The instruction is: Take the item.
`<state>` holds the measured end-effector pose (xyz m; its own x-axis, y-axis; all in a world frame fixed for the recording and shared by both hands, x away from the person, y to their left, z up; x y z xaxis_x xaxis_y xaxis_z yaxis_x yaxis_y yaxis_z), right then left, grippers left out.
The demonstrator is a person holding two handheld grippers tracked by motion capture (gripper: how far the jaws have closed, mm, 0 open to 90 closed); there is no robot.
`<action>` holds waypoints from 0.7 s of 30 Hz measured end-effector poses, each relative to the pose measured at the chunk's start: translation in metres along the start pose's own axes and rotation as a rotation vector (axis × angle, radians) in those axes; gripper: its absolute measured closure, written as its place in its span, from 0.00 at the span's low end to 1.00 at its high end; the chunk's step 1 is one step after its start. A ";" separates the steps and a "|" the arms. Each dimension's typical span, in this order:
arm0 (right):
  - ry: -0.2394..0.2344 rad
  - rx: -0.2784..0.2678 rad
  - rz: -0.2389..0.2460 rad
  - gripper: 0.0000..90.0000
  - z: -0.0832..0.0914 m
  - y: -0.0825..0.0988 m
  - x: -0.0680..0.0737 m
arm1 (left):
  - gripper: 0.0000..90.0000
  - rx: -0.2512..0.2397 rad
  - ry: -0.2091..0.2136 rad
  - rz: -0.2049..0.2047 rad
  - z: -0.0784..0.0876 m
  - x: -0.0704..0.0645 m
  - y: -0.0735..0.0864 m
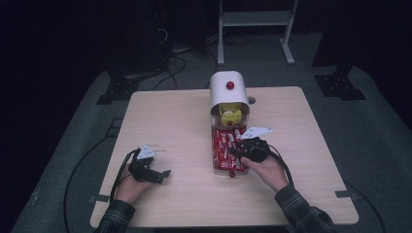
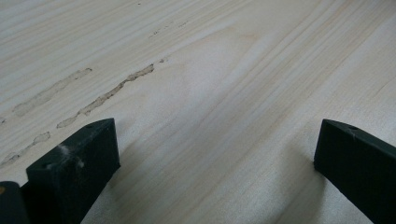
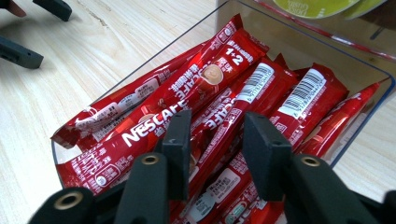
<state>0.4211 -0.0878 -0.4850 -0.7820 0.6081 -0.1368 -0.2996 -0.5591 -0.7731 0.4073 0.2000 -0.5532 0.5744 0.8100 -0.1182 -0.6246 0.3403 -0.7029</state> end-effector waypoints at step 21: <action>-0.017 0.001 -0.066 0.91 0.004 0.002 -0.007 | 0.00 0.001 0.000 -0.001 0.000 0.000 0.000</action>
<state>0.4241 -0.0953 -0.4827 -0.7699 0.6338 -0.0751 -0.3509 -0.5187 -0.7796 0.4072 0.2000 -0.5532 0.5749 0.8096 -0.1181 -0.6246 0.3410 -0.7026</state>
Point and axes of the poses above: each handheld gripper's, and its own axes: z roughly backward along the jaws, y roughly out of its underside, x roughly to its left, the point moved 10 cm from there along -z, roughly forward along the jaws, and after that the axes turned 11 degrees about z, right-handed, at the moved point
